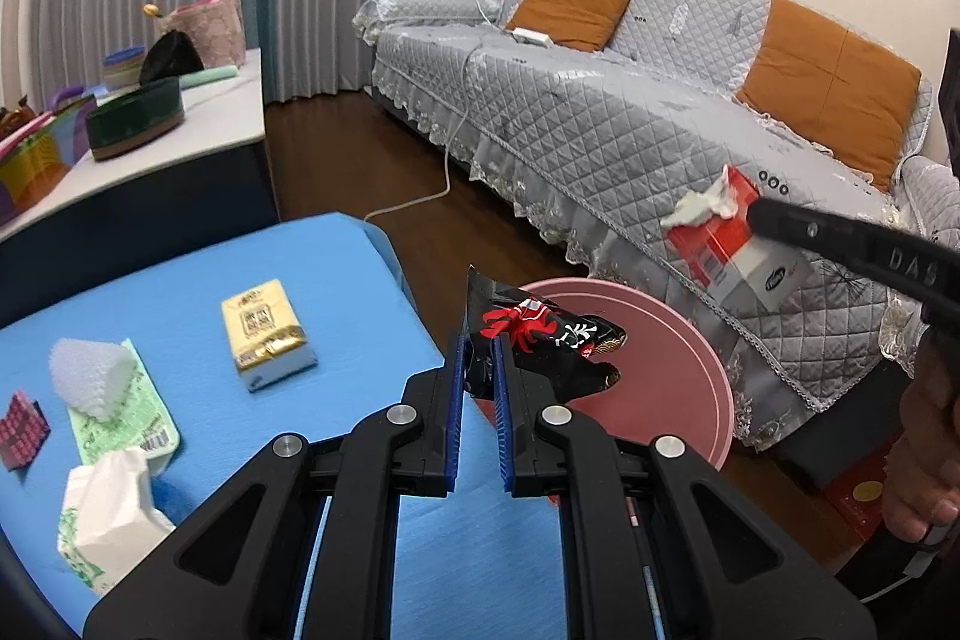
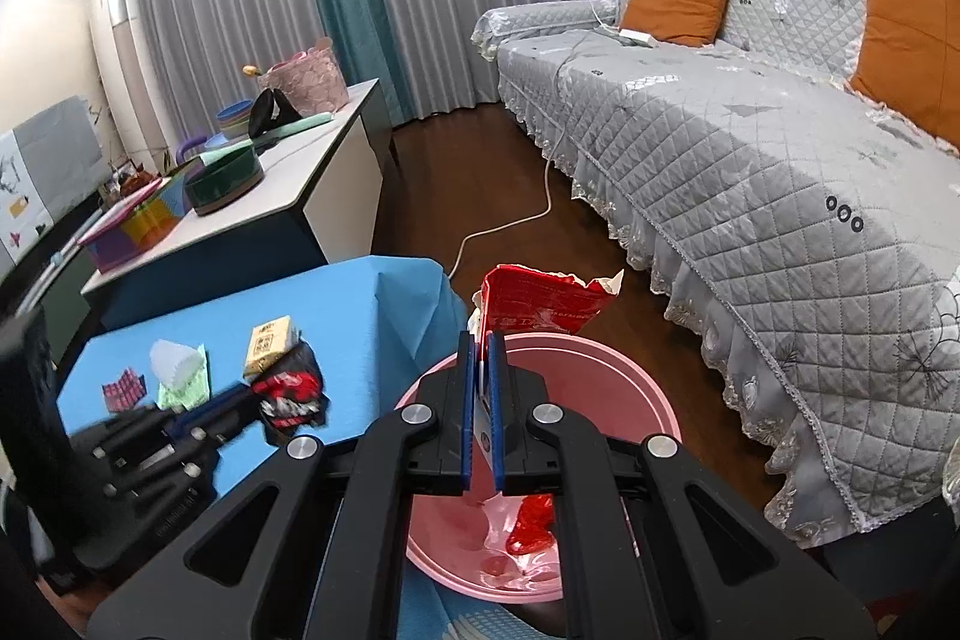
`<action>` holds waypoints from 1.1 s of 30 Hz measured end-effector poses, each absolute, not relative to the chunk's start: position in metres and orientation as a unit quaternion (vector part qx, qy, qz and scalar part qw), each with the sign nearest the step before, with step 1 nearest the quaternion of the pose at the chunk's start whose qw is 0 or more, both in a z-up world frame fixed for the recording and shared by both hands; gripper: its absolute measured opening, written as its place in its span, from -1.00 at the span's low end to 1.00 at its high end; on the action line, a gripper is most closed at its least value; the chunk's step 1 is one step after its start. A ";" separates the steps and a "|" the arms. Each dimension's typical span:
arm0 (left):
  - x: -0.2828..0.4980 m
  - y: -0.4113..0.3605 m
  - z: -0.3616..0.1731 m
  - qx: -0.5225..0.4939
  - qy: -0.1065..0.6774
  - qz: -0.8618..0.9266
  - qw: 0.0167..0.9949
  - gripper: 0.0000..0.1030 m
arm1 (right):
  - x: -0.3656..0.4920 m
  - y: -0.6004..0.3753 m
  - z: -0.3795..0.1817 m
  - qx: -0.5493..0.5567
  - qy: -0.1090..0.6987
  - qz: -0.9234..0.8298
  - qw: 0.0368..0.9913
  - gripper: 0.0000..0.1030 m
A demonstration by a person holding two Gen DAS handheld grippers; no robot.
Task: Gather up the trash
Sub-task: 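Carry both items over the pink bin and open both tools to release them, then move both tools back over the table toward the pink-patterned packet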
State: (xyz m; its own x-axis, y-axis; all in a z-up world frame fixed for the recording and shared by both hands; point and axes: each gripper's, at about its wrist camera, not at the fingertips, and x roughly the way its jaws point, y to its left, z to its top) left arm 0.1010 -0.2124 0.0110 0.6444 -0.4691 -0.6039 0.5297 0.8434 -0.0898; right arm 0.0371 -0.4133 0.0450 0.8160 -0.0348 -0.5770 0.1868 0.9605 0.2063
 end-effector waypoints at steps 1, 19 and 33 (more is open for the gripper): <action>0.101 -0.214 0.010 0.048 0.320 -0.276 0.905 -0.82 | 0.038 -0.414 0.045 0.129 0.298 -0.059 0.944 -0.91; 0.104 -0.250 -0.002 0.051 0.345 -0.285 0.893 -0.74 | 0.050 -0.424 0.039 0.149 0.316 -0.072 0.934 -0.76; 0.105 -0.214 0.013 0.031 0.330 -0.260 0.907 -0.40 | 0.056 -0.413 0.049 0.164 0.303 -0.076 0.936 -0.34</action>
State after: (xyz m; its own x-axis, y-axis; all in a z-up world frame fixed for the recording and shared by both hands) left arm 0.1055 -0.2143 0.0125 0.6462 -0.4513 -0.6155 0.4927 0.8626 -0.1151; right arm 0.0563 -0.4134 0.0493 0.8047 -0.0423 -0.5922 0.2416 0.9345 0.2615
